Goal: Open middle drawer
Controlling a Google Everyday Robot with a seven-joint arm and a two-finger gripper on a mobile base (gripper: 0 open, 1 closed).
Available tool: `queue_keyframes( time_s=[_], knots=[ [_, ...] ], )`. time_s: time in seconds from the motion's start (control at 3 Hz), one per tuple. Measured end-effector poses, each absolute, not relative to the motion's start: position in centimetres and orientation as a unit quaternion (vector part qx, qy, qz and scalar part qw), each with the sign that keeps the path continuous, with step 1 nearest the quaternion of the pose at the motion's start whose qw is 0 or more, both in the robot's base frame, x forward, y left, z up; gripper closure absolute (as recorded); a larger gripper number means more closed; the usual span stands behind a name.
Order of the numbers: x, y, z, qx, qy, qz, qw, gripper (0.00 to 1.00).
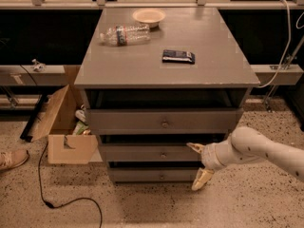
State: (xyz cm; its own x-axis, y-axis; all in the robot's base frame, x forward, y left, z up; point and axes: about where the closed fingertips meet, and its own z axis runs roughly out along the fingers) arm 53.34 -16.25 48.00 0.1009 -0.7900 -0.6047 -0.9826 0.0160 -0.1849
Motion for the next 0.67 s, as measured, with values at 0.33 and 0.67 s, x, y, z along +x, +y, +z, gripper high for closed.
queue_keyframes(
  time_s=[0.33, 0.67],
  knots=[
    [57.1, -17.7, 45.6, -0.683, 0.669, 0.124, 0.265, 0.0],
    [59.7, -18.6, 44.5, -0.684, 0.681, 0.077, 0.25, 0.0]
  ],
)
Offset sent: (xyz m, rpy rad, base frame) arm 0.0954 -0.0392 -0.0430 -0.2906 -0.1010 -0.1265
